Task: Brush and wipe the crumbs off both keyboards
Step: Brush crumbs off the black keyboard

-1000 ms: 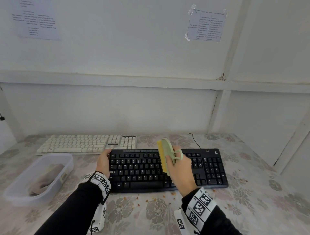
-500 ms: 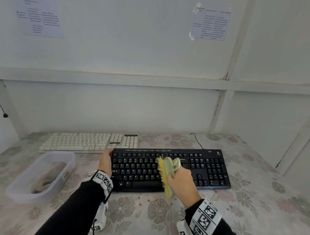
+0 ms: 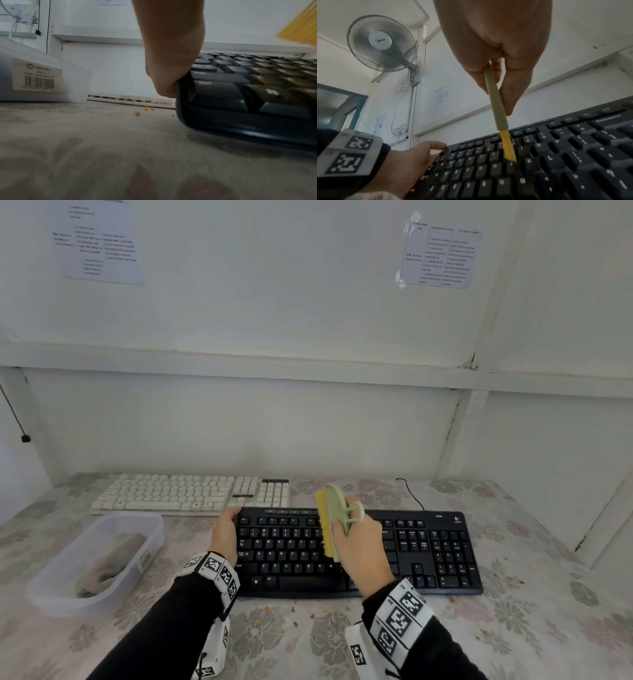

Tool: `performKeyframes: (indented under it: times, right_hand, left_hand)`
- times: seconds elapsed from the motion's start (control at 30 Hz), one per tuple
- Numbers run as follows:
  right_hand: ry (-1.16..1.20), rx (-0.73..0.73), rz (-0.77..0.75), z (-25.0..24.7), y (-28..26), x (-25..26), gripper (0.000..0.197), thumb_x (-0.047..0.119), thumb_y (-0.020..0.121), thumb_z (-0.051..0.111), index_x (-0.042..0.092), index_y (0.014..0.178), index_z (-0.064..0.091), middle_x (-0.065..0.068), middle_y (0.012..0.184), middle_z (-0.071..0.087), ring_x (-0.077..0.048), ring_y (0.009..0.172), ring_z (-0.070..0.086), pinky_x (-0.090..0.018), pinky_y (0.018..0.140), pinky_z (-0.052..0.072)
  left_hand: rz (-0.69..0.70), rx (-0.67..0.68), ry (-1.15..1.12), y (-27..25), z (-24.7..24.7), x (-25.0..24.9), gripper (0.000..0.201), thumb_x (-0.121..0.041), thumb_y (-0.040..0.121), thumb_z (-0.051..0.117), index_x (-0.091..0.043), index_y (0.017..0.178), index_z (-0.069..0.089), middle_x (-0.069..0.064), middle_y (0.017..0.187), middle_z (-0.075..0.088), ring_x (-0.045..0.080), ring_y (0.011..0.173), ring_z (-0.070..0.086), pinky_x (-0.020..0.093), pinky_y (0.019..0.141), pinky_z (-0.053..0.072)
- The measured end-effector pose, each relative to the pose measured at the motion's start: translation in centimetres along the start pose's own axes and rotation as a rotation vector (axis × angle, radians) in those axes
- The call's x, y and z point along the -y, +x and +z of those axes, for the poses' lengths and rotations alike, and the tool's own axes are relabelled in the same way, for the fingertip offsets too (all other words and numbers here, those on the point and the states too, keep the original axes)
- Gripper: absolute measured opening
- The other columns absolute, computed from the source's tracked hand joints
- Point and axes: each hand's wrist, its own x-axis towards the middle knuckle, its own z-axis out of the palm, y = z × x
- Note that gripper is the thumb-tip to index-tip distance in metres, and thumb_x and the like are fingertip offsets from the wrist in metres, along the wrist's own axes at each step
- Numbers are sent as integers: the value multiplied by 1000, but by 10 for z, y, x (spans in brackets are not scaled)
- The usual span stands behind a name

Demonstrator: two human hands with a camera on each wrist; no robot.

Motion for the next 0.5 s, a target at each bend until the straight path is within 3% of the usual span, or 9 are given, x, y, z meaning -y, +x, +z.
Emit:
performKeyframes:
  times: [0.1, 0.2, 0.27, 0.37, 0.5]
  right_hand:
    - [-6, 40, 51, 6, -1, -3, 5, 20, 95, 47, 15, 94, 47, 3, 68, 53, -7, 51, 49, -13, 42, 41]
    - [-98, 115, 143, 6, -6, -10, 29, 17, 94, 45, 24, 69, 32, 5, 60, 41, -2, 43, 37, -11, 32, 30]
    - [-113, 150, 172, 5, -12, -13, 38, 15, 94, 43, 27, 63, 23, 5, 59, 39, -2, 44, 35, -10, 32, 29]
    - [-118, 237, 190, 1, -21, -14, 30, 16, 94, 41, 26, 67, 32, 4, 65, 45, -3, 49, 41, -10, 37, 31]
    - [-155, 283, 191, -6, -24, -6, 28, 13, 89, 43, 24, 66, 33, 3, 70, 44, -7, 54, 41, -13, 43, 30]
  left_hand:
    - [3, 7, 0, 2, 0, 1, 32, -33, 93, 43, -11, 82, 63, 9, 77, 64, 26, 72, 60, 37, 69, 49]
    - [10, 8, -3, 3, -1, 1, 31, -32, 93, 43, -10, 83, 63, 9, 76, 64, 26, 71, 60, 36, 68, 49]
    - [5, 8, 3, 4, -1, 2, 31, -33, 93, 44, -10, 84, 63, 10, 78, 63, 27, 72, 60, 36, 69, 49]
    - [-4, 3, 4, 7, -3, 3, 30, -35, 91, 46, -11, 86, 63, 10, 79, 65, 28, 74, 61, 38, 73, 50]
    - [-7, 6, -5, 10, -4, 4, 30, -36, 89, 46, -13, 83, 63, 9, 77, 65, 27, 72, 61, 38, 72, 50]
